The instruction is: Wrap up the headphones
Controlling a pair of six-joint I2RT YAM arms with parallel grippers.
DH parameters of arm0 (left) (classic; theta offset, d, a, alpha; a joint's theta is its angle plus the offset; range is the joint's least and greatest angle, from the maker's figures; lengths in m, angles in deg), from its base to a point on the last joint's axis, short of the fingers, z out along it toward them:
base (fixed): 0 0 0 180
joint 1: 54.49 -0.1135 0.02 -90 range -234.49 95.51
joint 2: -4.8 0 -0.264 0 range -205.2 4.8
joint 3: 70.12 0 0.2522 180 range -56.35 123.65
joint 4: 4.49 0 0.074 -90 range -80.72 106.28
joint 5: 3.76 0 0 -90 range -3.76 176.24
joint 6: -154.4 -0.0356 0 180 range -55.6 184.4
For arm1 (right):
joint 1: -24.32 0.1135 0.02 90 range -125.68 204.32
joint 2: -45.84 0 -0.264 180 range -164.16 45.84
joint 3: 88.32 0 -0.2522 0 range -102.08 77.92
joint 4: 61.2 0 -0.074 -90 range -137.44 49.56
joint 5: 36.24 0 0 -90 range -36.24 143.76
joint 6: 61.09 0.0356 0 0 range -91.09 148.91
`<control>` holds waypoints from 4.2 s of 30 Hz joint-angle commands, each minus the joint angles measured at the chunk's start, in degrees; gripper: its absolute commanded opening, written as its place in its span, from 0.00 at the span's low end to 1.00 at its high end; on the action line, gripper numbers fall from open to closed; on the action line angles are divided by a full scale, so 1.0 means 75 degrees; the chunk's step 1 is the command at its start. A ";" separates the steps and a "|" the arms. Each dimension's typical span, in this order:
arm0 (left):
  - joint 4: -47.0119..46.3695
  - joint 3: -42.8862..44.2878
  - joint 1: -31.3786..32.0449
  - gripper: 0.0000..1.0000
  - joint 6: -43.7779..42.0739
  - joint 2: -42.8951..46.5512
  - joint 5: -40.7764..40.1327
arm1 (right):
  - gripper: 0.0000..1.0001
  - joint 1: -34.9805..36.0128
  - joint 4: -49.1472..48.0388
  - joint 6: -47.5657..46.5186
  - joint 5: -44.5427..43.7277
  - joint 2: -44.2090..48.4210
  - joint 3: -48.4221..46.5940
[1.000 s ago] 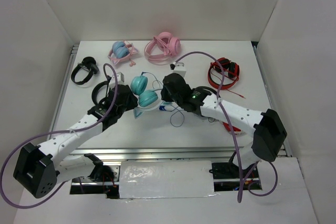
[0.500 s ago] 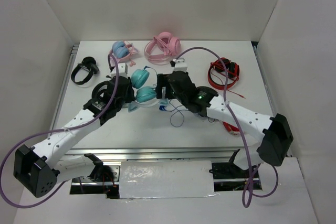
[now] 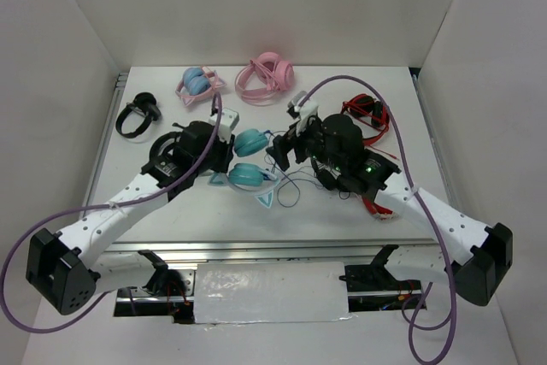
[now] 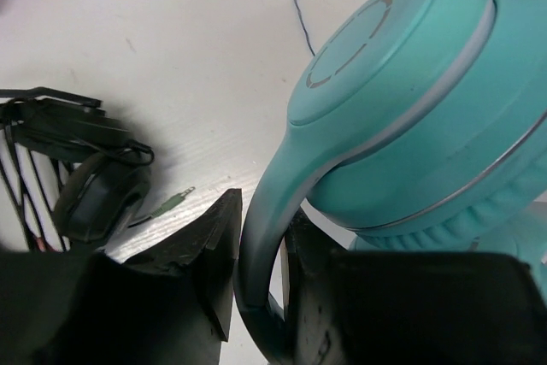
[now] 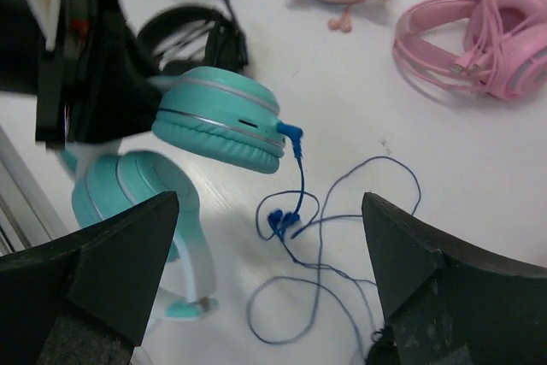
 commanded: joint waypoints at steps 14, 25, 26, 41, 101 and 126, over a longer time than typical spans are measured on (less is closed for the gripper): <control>-0.0421 -0.0033 0.0248 0.00 -0.2664 -0.0251 0.3251 | 1.00 -0.0152 0.2103 -0.4985 0.2992 -0.0519 -0.0081; -0.0724 -0.0150 0.0377 0.00 -0.2595 0.0136 0.3228 | 0.64 -0.0117 0.1168 -0.3921 0.3766 -0.1550 -0.0516; -0.0795 -0.0174 0.0377 0.00 -0.2502 0.0183 0.3159 | 0.59 -0.0129 0.1015 -0.3791 0.3836 -0.1527 -0.0411; -0.0327 0.1232 0.0365 0.99 0.0580 0.0768 -0.0321 | 0.00 -0.0340 -0.1845 -0.1622 0.1717 -0.0719 0.1019; -0.0221 0.0014 0.0060 0.83 0.4202 0.0161 -0.0286 | 0.00 0.1113 -0.5537 -0.0919 -0.3451 -0.0765 0.2215; 0.0083 0.0388 0.0201 0.00 0.4730 0.0066 -0.2208 | 0.84 0.3094 -0.4111 0.1284 -0.5472 -0.1856 0.0598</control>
